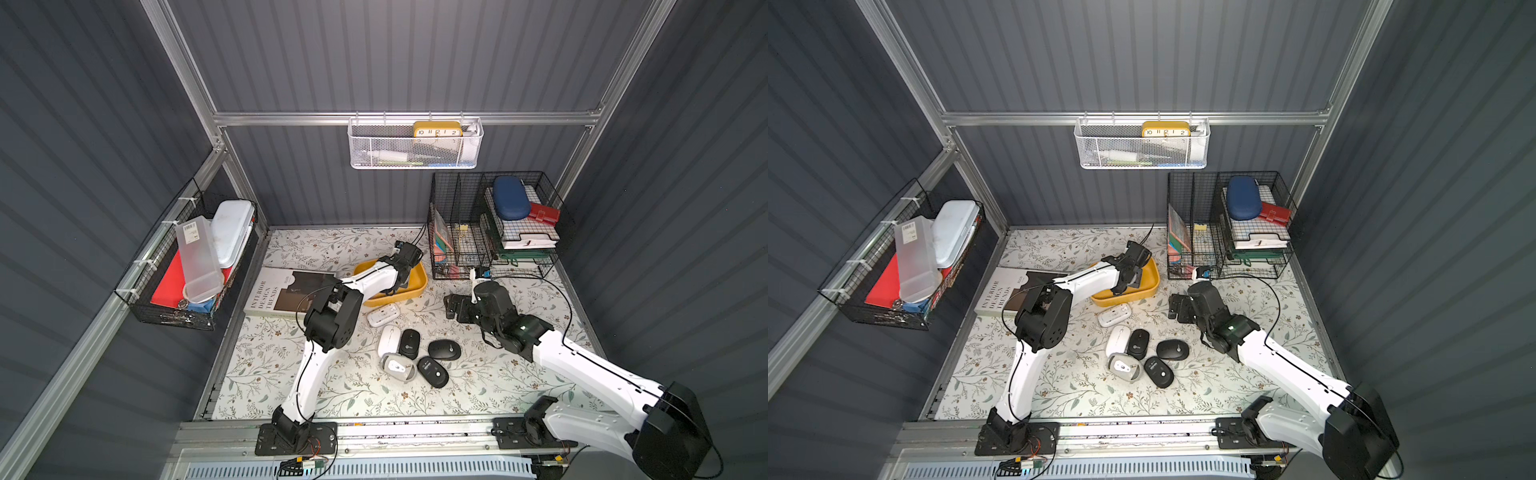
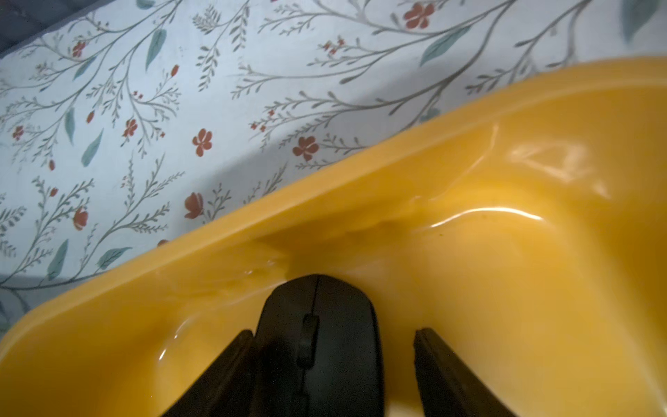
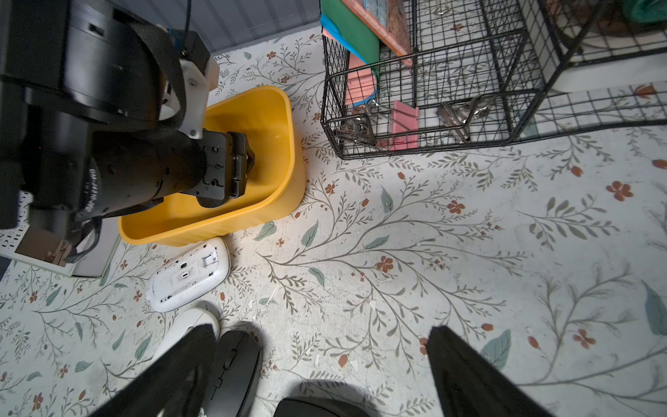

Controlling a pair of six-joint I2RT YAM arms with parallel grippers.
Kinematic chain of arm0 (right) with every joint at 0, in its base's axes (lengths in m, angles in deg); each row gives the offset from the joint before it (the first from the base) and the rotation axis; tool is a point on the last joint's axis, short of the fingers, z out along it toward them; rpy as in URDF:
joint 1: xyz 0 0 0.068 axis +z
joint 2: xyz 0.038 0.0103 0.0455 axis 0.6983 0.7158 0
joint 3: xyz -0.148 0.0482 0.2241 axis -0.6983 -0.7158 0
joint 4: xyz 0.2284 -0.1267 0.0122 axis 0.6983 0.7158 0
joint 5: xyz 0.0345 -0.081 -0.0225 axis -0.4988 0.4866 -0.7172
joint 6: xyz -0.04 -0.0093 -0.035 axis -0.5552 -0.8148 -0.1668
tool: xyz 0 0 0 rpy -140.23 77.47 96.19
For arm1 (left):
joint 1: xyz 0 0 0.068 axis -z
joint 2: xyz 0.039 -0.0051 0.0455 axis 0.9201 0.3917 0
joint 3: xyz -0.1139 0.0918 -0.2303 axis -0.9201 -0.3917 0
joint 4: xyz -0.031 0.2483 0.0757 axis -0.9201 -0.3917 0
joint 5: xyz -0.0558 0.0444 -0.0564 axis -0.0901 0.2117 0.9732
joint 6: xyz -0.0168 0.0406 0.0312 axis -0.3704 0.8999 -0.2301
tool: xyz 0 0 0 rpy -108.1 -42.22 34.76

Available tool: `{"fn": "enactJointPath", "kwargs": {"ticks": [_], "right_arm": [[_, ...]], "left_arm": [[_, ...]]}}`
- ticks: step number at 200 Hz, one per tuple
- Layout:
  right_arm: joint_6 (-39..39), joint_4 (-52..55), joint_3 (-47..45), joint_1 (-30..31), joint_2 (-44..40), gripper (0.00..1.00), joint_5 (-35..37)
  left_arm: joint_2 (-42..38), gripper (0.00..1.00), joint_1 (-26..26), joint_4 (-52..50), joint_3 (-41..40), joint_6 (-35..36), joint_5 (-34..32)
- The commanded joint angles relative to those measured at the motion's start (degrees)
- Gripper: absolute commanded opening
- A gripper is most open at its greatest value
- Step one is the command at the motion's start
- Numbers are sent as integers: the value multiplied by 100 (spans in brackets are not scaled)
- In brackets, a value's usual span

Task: Put the mouse in the storage box
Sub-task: Place the mouse in the storage box, then pick up the mouse from the center of the board.

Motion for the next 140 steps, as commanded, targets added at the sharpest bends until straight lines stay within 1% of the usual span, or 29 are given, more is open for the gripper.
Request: {"fn": "enactJointPath", "kwargs": {"ticks": [1, 23, 35, 38, 47, 59, 67, 88, 98, 104, 112, 127, 140], "right_arm": [[-143, 23, 191, -6, 89, 96, -139], [-283, 298, 460, 60, 315, 96, -461], [-380, 437, 654, 223, 444, 96, -492], [-400, 480, 698, 267, 638, 96, -488], [-408, 629, 895, 428, 854, 96, -435], [-344, 759, 1089, 577, 1125, 96, -464], [-226, 792, 1172, 670, 1260, 96, -482], [87, 1185, 1412, 785, 1551, 95, -557], [157, 1553, 1530, 835, 1621, 94, -547], [182, 1815, 1566, 849, 1635, 94, -549], [205, 2039, 1553, 859, 1622, 94, -591], [173, 2475, 1500, 876, 1567, 94, -733], [176, 2880, 1465, 915, 1528, 94, -806]], "left_arm": [[-753, 75, -112, 385, -73, -221, 694], [-1394, 76, -364, 814, -554, -524, 1024], [-1871, 78, -592, 1128, -991, -740, 1227], [-1998, 78, -643, 1215, -1116, -780, 1299], [-2416, 79, -810, 1468, -1507, -900, 1540], [-2954, 82, -950, 1745, -1996, -1077, 1668], [-3285, 84, -976, 1914, -2398, -1131, 1729], [-3948, 88, -986, 2159, -3055, -1257, 2086], [-4152, 89, -986, 2206, -3313, -1314, 2324], [-4272, 89, -986, 2217, -3461, -1330, 2331], [-4414, 89, -977, 2257, -3671, -1287, 2350], [-4654, 90, -964, 2420, -4079, -1281, 2702], [-4791, 92, -936, 2465, -4332, -1390, 2825]]}}
